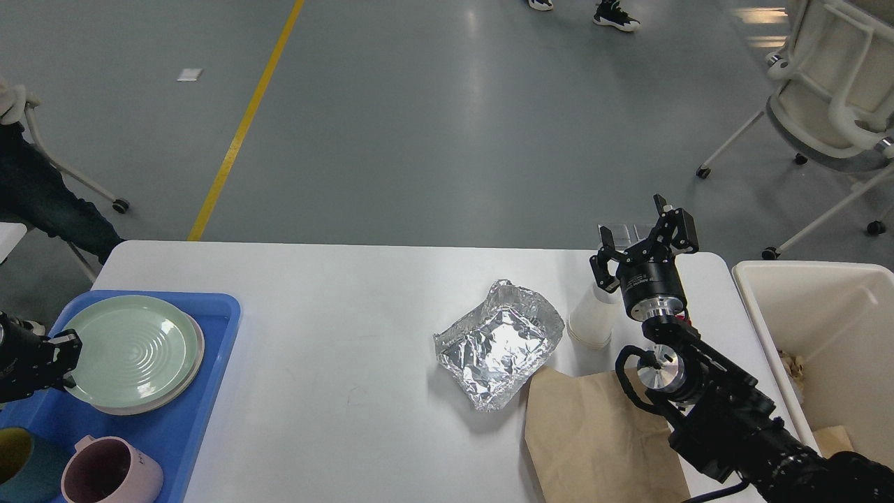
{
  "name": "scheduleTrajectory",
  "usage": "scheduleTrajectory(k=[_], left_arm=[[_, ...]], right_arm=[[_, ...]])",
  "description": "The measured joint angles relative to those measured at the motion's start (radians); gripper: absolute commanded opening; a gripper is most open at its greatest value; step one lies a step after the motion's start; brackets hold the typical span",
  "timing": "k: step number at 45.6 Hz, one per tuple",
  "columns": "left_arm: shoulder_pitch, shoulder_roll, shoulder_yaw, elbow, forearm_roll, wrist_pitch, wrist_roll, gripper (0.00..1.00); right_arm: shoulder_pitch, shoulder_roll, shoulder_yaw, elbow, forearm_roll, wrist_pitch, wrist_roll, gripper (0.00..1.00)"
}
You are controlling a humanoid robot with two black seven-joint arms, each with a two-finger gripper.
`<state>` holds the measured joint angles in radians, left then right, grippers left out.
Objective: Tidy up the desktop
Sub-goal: 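Raise the left gripper up away from the stacked plates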
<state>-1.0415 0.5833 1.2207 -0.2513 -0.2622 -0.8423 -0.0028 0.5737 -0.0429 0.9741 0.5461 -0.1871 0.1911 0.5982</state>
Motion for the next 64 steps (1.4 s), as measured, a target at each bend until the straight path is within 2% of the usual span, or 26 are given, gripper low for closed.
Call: scheduleTrajectory(k=[8,17,20,25,27,33,38,45,51,55,64], left_arm=[[0.000,-0.002,-0.005,0.000,0.000,0.027,0.011,0.11],[0.000,-0.008,-0.006,0.000,0.000,0.054,0.014,0.36],[0.000,-0.009,-0.006,0.000,0.000,0.075,0.014,0.50],[0.000,-0.024,-0.015,-0.004,0.003,0.140,0.017,0.84],[0.001,-0.036,-0.021,-0.005,0.003,0.175,0.018,0.92],[0.022,-0.066,-0.063,-0.009,0.005,0.313,0.018,0.93],[0.035,-0.076,-0.116,-0.013,0.008,0.382,0.017,0.95],[0.027,-0.071,-0.188,-0.010,0.008,0.386,-0.003,0.96],[0.007,-0.069,-0.348,-0.004,0.002,0.382,-0.030,0.96],[0.013,-0.072,-0.519,-0.003,-0.003,0.381,-0.076,0.96],[0.122,-0.080,-0.923,-0.003,-0.001,0.385,-0.233,0.96]], right_arm=[[0.000,0.000,0.000,0.000,0.000,-0.001,0.000,1.00],[0.000,0.000,0.000,0.000,0.000,-0.001,0.000,1.00],[0.000,0.000,0.000,0.000,0.000,0.000,0.000,1.00],[0.000,0.000,0.000,0.000,0.000,0.000,0.000,1.00],[0.000,0.000,0.000,0.000,0.000,0.000,0.000,1.00],[0.000,0.000,0.000,0.000,0.000,0.000,0.000,1.00],[0.000,0.000,0.000,0.000,0.000,0.000,0.000,1.00],[0.000,0.000,0.000,0.000,0.000,0.000,0.000,1.00],[0.000,0.000,0.000,0.000,0.000,0.000,0.000,1.00],[0.000,0.000,0.000,0.000,0.000,0.000,0.000,1.00],[0.000,0.000,0.000,0.000,0.000,0.000,0.000,1.00]])
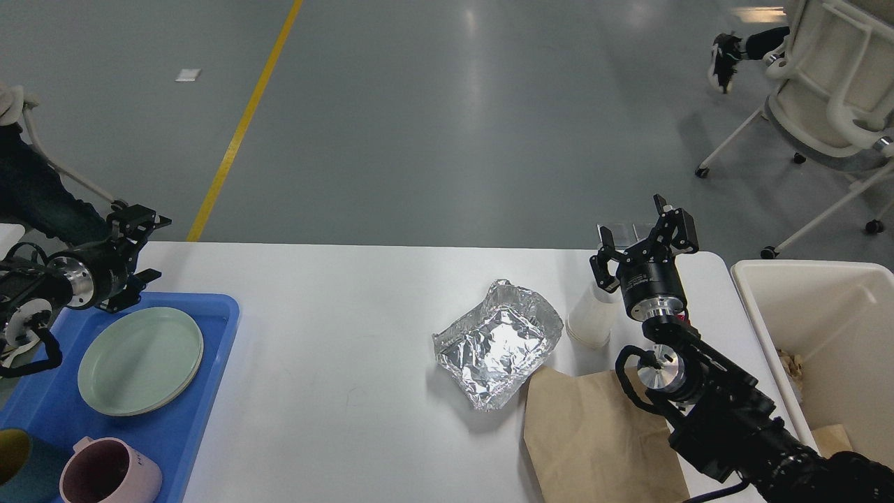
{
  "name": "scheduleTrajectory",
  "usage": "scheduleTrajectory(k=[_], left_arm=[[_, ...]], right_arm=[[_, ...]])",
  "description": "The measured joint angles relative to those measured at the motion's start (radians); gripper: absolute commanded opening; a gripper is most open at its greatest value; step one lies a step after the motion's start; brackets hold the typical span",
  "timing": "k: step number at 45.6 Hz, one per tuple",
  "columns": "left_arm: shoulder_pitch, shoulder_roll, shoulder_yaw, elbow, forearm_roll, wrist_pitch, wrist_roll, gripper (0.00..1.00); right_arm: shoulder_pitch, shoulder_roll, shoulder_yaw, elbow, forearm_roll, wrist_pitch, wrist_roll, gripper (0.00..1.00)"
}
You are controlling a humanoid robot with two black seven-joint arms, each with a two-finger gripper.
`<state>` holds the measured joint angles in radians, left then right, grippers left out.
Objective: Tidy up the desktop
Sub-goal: 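Raise the left gripper up away from the stacked plates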
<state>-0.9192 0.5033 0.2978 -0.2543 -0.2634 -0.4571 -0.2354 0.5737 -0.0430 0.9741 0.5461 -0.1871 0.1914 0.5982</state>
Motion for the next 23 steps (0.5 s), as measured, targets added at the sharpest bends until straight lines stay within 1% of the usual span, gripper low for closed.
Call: scheduleTrajectory(k=[3,4,6,10,14,17,19,23], left_arm=[[0.063,-0.006,-0.120,0.001,-0.002,0.006,-0.064,0.96],[0.111,-0.021,-0.212,0.001,-0.003,0.010,-0.116,0.96],[0.146,-0.039,-0.288,0.001,-0.002,0.013,-0.163,0.96],[0.205,-0.079,-0.472,0.002,0.001,0.015,-0.290,0.96],[0.249,-0.102,-0.616,0.003,0.005,0.015,-0.398,0.96],[0.271,-0.122,-0.690,0.003,0.006,0.015,-0.443,0.96],[0.277,-0.135,-0.719,0.002,0.007,0.015,-0.452,0.96],[0.277,-0.150,-0.755,0.002,0.002,0.010,-0.454,0.96]], right_arm=[[0.000,0.000,0.000,0.000,0.000,0.000,0.000,1.00],[0.000,0.000,0.000,0.000,0.000,0.000,0.000,1.00],[0.000,0.000,0.000,0.000,0.000,0.000,0.000,1.00],[0.000,0.000,0.000,0.000,0.000,0.000,0.000,1.00],[0.000,0.000,0.000,0.000,0.000,0.000,0.000,1.00],[0.000,0.000,0.000,0.000,0.000,0.000,0.000,1.00],[0.000,0.000,0.000,0.000,0.000,0.000,0.000,1.00],[0.000,0.000,0.000,0.000,0.000,0.000,0.000,1.00]])
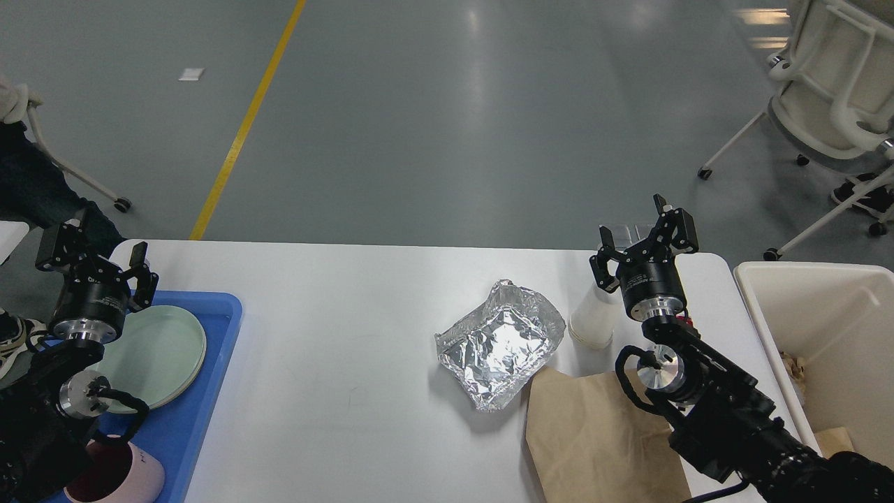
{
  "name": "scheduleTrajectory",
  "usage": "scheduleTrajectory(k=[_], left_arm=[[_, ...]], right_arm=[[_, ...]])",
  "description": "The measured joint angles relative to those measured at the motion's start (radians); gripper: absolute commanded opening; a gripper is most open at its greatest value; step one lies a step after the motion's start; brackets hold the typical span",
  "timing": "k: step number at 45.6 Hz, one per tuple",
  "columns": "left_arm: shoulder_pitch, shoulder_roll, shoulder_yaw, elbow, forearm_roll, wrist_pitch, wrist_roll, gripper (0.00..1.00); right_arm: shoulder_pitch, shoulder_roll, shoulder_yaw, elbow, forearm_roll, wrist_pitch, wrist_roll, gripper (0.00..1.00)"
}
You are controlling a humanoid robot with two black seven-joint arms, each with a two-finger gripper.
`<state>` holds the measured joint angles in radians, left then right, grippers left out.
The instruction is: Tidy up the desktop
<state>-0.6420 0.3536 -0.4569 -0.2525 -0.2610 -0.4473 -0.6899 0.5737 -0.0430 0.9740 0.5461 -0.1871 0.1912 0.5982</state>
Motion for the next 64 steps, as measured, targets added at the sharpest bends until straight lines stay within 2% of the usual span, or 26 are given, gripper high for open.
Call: scheduleTrajectory(k=[4,7,11,15,17,19,22,35,64], left_arm=[[-0.022,-0.005,-0.031,-0.001,-0.006,-0.003,0.013,0.96],[-0.044,-0.006,-0.060,-0.001,-0.007,-0.002,0.046,0.96],[-0.083,-0.007,-0.112,-0.002,-0.009,0.008,0.133,0.96],[-0.135,-0.011,-0.194,-0.002,-0.009,0.039,0.251,0.96],[-0.159,-0.012,-0.231,-0.002,-0.009,0.057,0.297,0.96],[-0.189,-0.013,-0.266,-0.003,-0.008,0.074,0.336,0.96],[-0.235,-0.014,-0.292,-0.004,-0.006,0.088,0.364,0.96],[-0.354,-0.047,-0.300,-0.009,0.002,0.099,0.369,0.96],[-0.326,-0.051,-0.307,-0.007,-0.001,0.099,0.365,0.96]], right_arm=[[0.000,0.000,0.000,0.000,0.000,0.000,0.000,1.00],[0.000,0.000,0.000,0.000,0.000,0.000,0.000,1.00],[0.000,0.000,0.000,0.000,0.000,0.000,0.000,1.00],[0.000,0.000,0.000,0.000,0.000,0.000,0.000,1.00],[0.000,0.000,0.000,0.000,0.000,0.000,0.000,1.00],[0.000,0.000,0.000,0.000,0.000,0.000,0.000,1.00],[0.000,0.000,0.000,0.000,0.000,0.000,0.000,1.00],[0.000,0.000,0.000,0.000,0.000,0.000,0.000,1.00],[0.000,0.000,0.000,0.000,0.000,0.000,0.000,1.00]])
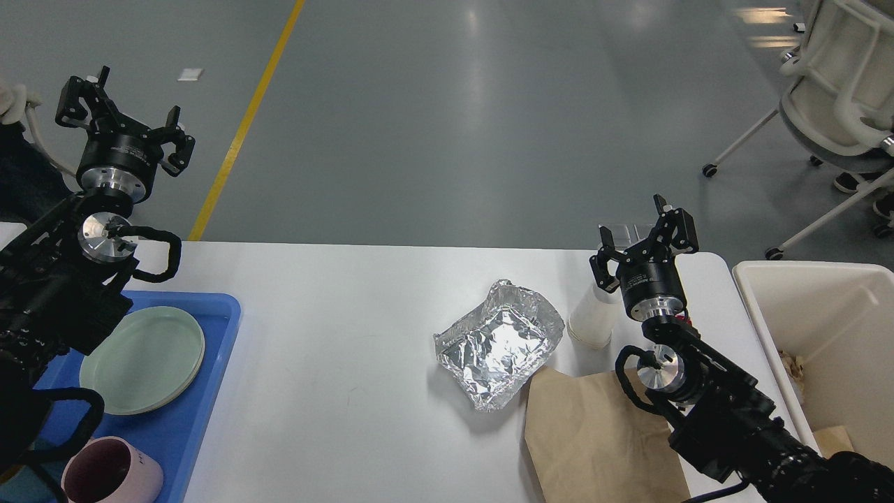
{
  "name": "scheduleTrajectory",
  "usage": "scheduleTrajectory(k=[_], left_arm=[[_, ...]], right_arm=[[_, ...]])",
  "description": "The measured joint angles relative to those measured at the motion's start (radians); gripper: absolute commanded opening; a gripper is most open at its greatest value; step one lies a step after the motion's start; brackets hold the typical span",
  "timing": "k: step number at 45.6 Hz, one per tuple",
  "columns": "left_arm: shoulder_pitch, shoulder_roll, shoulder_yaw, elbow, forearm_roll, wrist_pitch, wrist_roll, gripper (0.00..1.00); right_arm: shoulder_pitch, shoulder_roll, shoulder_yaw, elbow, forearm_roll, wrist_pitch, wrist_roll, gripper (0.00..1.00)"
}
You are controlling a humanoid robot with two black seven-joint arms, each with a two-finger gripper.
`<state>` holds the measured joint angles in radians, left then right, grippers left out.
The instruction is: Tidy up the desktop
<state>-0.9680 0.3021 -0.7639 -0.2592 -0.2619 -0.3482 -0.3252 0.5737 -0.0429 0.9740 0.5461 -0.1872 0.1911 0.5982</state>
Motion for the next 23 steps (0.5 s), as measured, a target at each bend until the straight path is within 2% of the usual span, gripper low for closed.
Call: scheduleTrajectory(k=[23], left_arm=[[0.091,-0.051,0.019,0.000,0.006,-0.016,0.000,0.96]], right_arm=[[0.000,0.000,0.000,0.000,0.000,0.001,0.000,1.00]])
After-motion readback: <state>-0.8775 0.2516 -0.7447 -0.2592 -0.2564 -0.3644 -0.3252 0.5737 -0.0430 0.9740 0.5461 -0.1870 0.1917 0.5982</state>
